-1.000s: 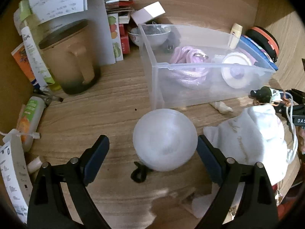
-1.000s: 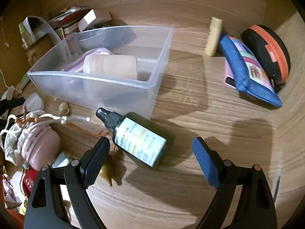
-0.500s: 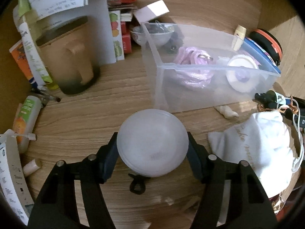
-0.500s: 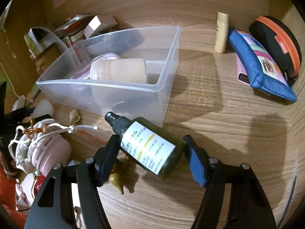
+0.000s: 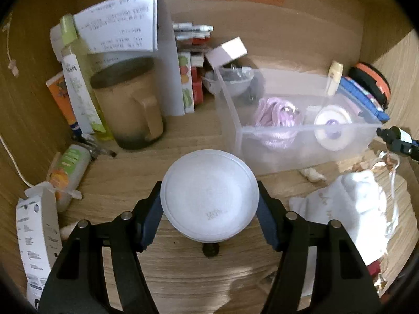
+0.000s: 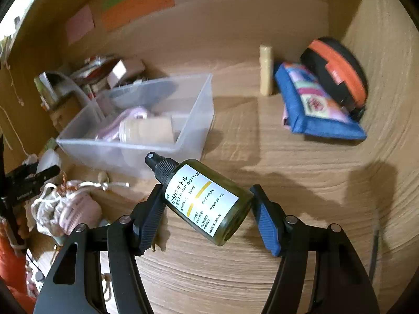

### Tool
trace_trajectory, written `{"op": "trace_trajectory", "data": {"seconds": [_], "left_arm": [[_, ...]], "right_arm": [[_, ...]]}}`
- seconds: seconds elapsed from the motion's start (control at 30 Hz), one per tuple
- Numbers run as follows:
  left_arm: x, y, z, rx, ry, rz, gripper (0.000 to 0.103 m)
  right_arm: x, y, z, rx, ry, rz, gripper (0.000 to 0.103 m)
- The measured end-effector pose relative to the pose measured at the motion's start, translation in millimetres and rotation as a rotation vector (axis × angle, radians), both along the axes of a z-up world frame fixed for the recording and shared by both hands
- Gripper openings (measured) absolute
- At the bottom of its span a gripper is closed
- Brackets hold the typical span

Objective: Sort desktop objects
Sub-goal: 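Carry the white lid and green bottle over the clear bin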

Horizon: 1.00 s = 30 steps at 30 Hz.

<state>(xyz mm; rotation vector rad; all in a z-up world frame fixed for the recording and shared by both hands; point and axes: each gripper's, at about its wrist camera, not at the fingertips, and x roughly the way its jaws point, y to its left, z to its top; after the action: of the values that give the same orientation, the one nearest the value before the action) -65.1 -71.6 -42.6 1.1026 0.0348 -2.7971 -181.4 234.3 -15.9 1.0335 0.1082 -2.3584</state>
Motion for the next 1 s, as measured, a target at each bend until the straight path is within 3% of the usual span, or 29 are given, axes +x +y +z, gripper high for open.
{"op": "trace_trajectory", "data": {"seconds": [0.6,1.0], "left_arm": [[-5,5,58,0.053,0.168,-0.014,0.065],[-44,10,79,0.117,0.166,-0.066,0.065]], "right_arm": [[12,-17,66,-0.047,0.176,0.080,0.062],[-6,-43,78,-0.047,0.206,0.128,0.062]]}}
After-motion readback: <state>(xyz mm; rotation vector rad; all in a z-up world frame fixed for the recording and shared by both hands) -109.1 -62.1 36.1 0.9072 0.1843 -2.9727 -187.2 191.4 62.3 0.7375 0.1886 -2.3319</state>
